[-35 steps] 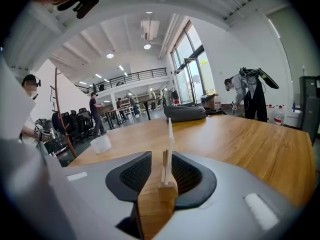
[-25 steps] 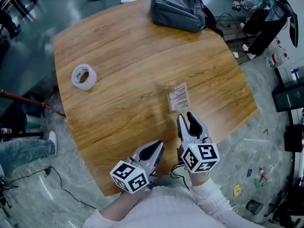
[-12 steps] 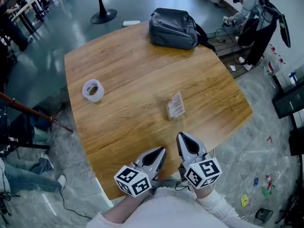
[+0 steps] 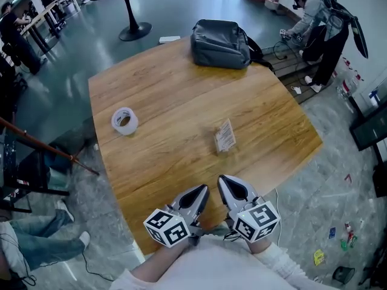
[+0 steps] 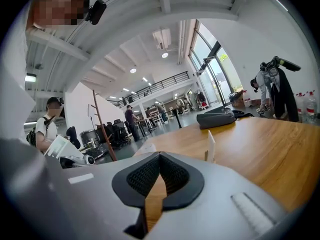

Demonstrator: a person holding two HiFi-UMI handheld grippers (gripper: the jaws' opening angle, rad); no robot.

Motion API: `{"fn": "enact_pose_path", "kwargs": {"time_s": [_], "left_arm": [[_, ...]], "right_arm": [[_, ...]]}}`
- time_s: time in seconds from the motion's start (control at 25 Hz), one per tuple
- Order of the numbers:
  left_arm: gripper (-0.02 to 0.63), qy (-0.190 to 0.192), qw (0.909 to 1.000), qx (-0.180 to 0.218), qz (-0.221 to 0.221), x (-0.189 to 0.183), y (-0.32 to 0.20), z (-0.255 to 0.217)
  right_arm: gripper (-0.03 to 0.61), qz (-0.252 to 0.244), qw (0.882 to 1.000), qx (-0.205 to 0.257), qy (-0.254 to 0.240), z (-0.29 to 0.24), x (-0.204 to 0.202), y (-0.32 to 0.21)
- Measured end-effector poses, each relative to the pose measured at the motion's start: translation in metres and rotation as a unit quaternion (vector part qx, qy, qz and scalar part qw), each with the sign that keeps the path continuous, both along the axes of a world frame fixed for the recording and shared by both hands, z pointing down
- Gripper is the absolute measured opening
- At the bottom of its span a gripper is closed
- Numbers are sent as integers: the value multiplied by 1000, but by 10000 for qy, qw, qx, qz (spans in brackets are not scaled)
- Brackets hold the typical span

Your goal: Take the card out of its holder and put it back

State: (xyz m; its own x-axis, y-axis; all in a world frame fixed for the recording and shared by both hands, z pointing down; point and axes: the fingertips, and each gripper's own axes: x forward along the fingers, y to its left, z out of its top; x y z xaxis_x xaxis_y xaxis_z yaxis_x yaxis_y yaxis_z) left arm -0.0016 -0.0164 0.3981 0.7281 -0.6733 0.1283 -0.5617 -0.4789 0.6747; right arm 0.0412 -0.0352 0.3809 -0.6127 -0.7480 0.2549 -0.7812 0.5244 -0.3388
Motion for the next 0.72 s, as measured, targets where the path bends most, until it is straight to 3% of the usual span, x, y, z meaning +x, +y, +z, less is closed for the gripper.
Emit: {"fn": "enact_pose_path", "kwargs": {"time_s": [0.72], "left_arm": [[8, -10, 9998, 17, 189, 12, 3, -2]], "right_arm": [[-5, 67, 9998, -176, -46, 8, 7, 5]]}}
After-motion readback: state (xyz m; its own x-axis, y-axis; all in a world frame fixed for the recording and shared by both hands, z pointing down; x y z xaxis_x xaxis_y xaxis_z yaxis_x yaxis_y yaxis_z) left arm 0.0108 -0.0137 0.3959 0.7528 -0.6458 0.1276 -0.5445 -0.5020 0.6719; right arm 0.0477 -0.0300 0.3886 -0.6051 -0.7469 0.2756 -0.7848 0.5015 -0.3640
